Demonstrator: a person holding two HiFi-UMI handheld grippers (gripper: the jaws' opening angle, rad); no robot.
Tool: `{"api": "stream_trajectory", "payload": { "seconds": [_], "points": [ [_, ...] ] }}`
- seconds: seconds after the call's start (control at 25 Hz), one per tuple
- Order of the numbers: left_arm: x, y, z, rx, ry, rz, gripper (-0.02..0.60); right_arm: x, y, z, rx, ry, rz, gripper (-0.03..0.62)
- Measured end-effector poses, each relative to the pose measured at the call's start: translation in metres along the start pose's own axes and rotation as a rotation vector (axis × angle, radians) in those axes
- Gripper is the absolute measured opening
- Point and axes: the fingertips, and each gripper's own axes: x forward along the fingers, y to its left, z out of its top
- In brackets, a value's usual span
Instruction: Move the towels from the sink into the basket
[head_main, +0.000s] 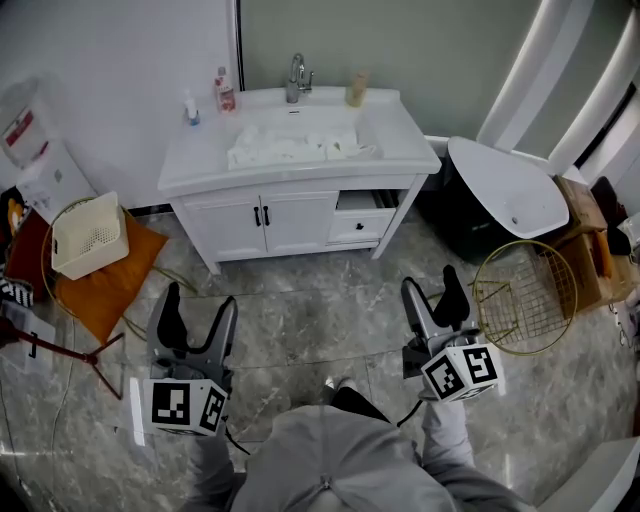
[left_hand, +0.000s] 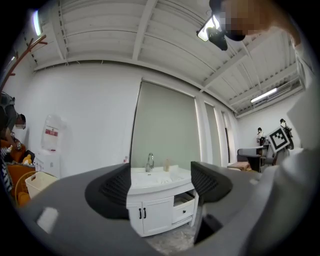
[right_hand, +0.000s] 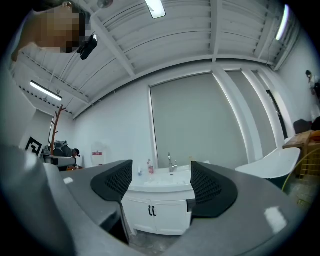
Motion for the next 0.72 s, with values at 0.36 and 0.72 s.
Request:
{"api": "stream_trajectory", "payload": {
  "seconds": [0.36, 0.72],
  "points": [
    [0.059, 0.005, -0.010, 0.027, 0.014, -0.048, 0.405, 0.050, -0.024, -0.013, 0.013, 0.011, -0.015, 0.345],
    [0.167, 0.023, -0.015, 0.051, 0.026, 0.022, 0.405, 0.172, -0.078, -0.019, 0.025, 0.017, 0.045, 0.345]
  ]
}}
